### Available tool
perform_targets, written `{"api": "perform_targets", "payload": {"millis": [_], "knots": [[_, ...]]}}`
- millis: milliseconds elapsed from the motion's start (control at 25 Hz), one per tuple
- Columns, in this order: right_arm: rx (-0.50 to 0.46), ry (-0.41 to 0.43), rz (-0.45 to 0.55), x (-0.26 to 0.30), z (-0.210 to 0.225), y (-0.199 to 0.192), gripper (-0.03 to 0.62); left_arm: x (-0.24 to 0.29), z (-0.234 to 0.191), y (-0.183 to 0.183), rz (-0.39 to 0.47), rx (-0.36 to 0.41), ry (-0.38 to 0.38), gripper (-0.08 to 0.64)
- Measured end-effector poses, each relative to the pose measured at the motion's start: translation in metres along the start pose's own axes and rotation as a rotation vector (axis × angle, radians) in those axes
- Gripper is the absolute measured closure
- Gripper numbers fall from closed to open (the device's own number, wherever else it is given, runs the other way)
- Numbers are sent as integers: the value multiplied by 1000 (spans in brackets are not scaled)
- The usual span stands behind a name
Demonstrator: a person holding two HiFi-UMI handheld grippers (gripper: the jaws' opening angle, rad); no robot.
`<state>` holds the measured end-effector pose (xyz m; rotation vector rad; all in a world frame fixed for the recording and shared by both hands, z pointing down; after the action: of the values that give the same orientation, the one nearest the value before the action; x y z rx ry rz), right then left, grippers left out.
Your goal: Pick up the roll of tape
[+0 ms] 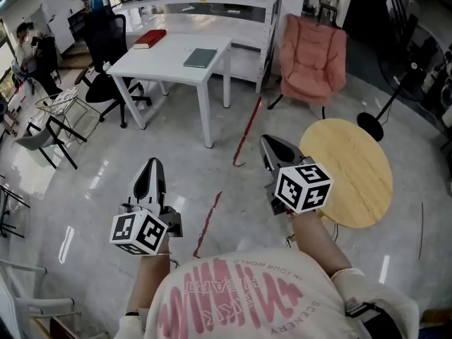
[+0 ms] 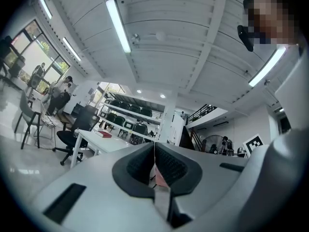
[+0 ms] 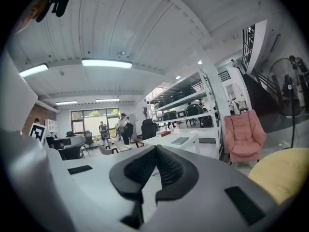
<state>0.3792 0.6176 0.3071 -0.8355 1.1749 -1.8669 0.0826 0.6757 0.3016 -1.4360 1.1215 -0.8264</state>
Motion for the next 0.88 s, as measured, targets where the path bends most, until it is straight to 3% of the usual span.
{"api": "perform_targets", "payload": {"millis": [200,560,880], "knots": [[8,-20,-38,17,0,-6,578,4,-17,-13,-39,-39,-5,535],[28,-13,-78,81,10,-15,578,27,-60,-33,-57,-87,52,535],[35,14,-81,165,33,0,578,92,-102,-32,-33,-79,69,535]]}}
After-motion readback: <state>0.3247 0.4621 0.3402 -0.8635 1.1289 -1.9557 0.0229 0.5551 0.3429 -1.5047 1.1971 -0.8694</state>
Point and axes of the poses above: the fingertips, and each gripper's own axes: x forward along the fingers, z to its right, y out of its top, the point moved 6 cm from there along -x, backward along the fingers, and after that the axes turned 9 degrees about x, right-handed, at the moved point
